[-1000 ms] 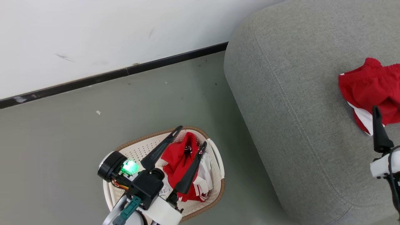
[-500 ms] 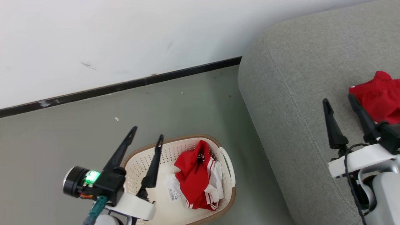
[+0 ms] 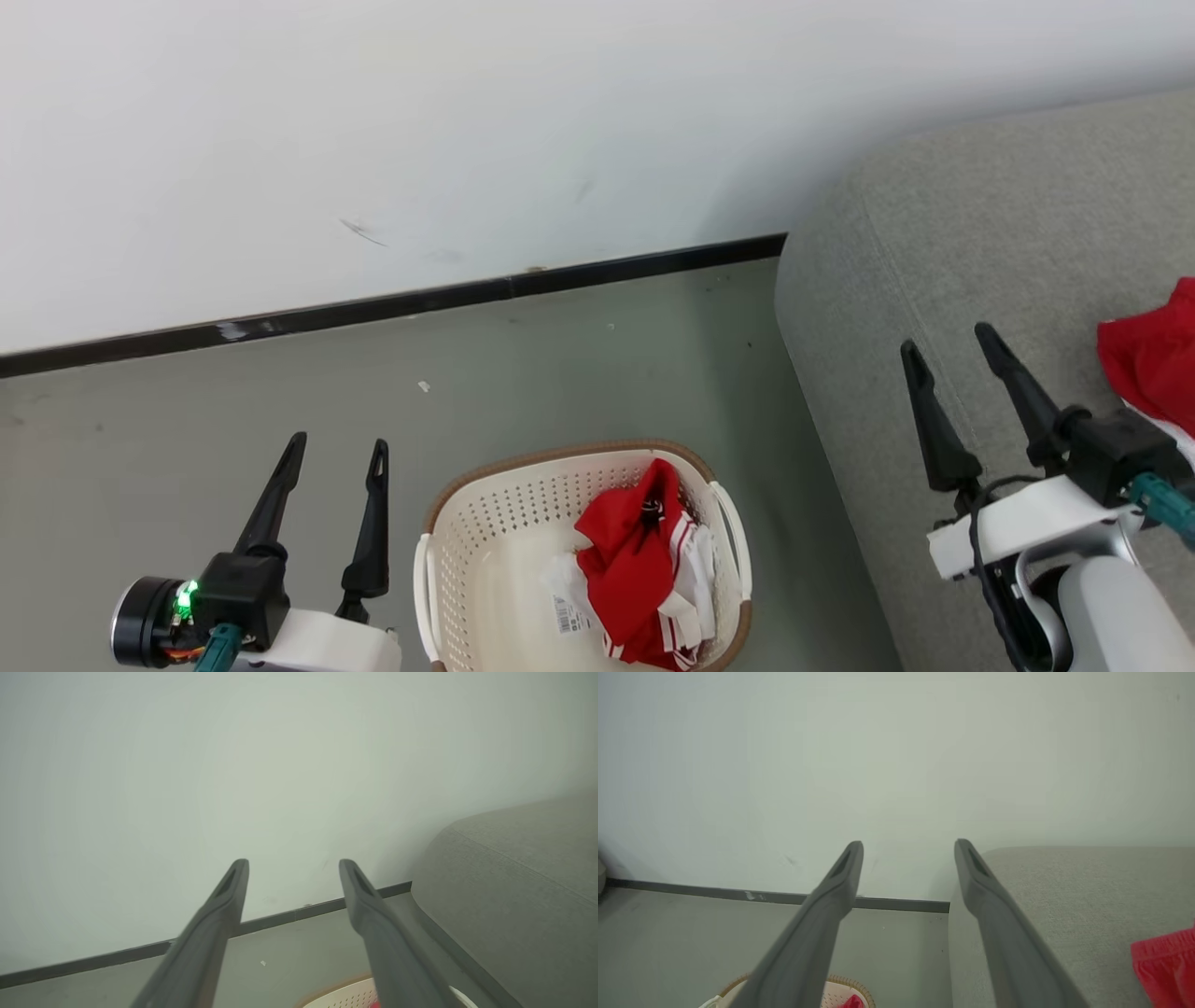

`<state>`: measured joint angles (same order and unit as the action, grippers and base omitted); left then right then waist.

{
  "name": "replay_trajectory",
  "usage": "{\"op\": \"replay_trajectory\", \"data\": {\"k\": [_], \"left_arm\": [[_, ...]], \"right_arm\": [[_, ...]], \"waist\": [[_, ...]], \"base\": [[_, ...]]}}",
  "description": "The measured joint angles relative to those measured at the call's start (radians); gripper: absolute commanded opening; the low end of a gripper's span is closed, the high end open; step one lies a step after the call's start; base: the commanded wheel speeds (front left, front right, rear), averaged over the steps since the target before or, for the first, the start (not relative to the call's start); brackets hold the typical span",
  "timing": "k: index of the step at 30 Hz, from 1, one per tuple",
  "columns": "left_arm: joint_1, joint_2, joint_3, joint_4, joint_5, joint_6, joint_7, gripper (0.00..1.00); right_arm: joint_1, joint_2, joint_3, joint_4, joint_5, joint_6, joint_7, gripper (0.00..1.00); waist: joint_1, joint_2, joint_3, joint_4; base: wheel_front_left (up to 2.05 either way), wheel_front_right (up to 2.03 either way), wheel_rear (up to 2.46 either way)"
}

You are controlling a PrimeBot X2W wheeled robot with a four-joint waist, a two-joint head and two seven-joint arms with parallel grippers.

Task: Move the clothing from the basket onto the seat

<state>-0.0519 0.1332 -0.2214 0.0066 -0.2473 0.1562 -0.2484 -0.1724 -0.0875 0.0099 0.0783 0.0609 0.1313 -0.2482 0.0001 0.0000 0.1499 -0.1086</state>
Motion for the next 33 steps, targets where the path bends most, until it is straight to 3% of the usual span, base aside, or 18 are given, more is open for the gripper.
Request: {"op": "replay_trajectory", "data": {"k": [18,27,33], "left_arm": [[0.106,-0.004,0.053,0.011,-0.025,-0.012,-0.001,1.00],[0.127,-0.005,0.051,0.020,-0.025,-0.037,-0.001,1.00],[0.134,-0.004,0.059,0.019,-0.025,-0.045,-0.001,1.00]], "right_arm": [[0.204,0.048,-0.025,-0.043,-0.084,0.000,0.000,1.00],[0.268,0.049,-0.019,-0.071,-0.107,0.000,0.000,1.00],[0.297,0.049,0.007,-0.081,-0.065,0.000,0.000,1.00]], "waist": [[0.0000,0.0000,-0.120,0.103],[0.0000,0.0000,-0.164,0.114],[0.0000,0.0000,-0.173,0.103]], "base": [[0.00,0.00,0.00],[0.00,0.00,0.00],[0.00,0.00,0.00]]}}
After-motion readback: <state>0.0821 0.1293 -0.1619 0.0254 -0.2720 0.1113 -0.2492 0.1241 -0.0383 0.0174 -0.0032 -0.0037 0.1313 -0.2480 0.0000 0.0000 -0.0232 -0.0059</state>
